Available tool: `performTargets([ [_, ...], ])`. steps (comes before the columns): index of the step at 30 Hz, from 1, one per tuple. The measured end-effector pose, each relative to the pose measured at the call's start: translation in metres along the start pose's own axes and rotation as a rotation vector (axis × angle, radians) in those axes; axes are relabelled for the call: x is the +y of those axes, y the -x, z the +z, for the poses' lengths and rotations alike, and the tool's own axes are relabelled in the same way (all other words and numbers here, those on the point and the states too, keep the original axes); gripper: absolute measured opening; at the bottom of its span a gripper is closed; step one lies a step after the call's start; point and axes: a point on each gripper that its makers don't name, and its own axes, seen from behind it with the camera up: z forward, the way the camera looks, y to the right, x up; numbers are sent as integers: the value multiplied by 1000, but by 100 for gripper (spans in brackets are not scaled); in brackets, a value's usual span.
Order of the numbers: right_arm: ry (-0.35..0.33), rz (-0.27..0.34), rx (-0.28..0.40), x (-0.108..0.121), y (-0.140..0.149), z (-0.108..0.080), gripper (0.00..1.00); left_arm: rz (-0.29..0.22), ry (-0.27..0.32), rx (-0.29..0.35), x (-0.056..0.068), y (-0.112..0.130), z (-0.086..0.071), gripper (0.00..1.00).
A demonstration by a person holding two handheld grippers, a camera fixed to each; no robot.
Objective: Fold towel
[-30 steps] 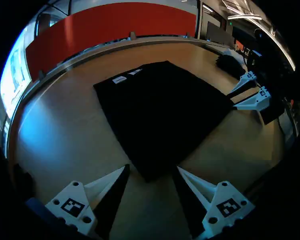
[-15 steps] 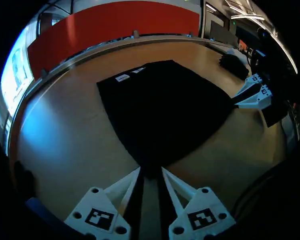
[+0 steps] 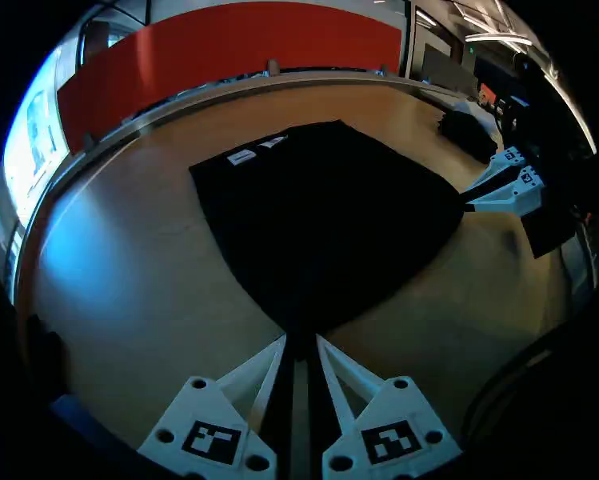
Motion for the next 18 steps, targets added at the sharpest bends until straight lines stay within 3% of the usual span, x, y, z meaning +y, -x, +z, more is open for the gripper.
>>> performTargets([
  [18,-6,-11,9,2,-1,-5,8,-16,4,17,3,-11,-3,10],
])
